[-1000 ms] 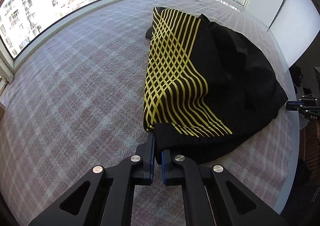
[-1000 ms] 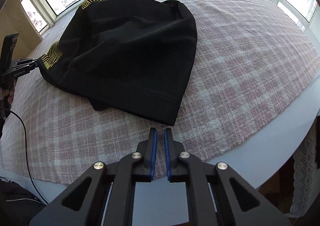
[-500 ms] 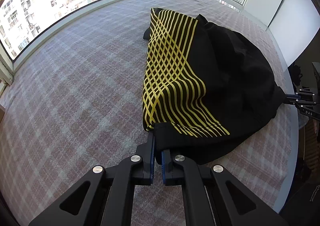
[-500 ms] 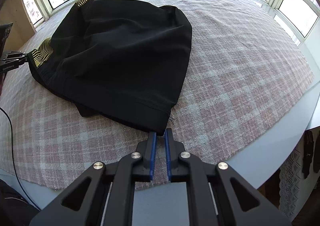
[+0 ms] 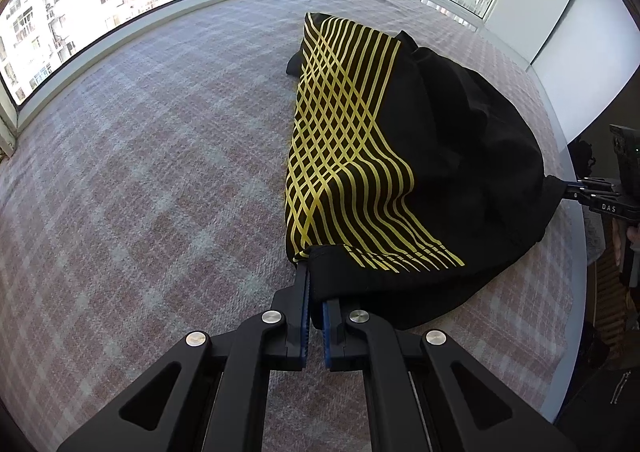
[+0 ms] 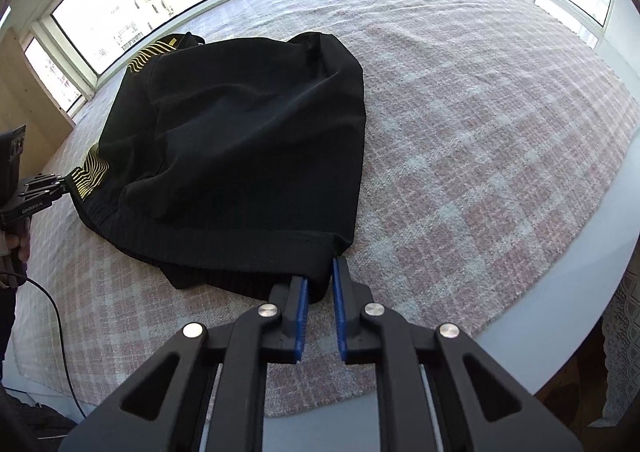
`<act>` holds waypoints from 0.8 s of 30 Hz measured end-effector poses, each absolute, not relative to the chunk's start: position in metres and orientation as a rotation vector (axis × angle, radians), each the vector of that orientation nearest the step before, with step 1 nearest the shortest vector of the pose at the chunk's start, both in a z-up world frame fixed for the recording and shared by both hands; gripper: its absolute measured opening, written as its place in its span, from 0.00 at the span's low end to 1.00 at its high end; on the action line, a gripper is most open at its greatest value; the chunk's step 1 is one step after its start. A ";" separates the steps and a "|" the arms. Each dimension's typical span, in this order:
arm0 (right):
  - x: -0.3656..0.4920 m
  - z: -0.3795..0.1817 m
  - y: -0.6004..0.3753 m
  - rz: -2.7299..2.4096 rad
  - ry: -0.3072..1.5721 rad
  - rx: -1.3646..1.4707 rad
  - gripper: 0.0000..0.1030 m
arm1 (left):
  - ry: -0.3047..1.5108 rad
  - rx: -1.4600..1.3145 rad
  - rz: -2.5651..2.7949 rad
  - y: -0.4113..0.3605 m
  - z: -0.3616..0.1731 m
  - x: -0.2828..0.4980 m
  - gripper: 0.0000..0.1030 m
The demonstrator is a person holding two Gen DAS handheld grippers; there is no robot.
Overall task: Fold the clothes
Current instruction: 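Lift the shorts with both grippers and shake them out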
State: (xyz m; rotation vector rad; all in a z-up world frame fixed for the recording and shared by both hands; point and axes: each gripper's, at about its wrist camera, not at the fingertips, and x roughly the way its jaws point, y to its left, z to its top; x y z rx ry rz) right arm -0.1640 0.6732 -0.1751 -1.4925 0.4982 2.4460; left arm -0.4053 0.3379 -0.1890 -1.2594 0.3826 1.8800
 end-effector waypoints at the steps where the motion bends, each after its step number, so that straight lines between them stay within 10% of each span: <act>1: -0.164 -0.171 0.673 2.457 0.486 -1.480 0.09 | 0.377 -1.252 1.886 0.337 -0.187 -0.405 0.04; 24: -0.226 0.154 0.603 3.034 0.194 -0.770 0.06 | 0.048 -0.670 2.319 0.190 0.113 -0.390 0.04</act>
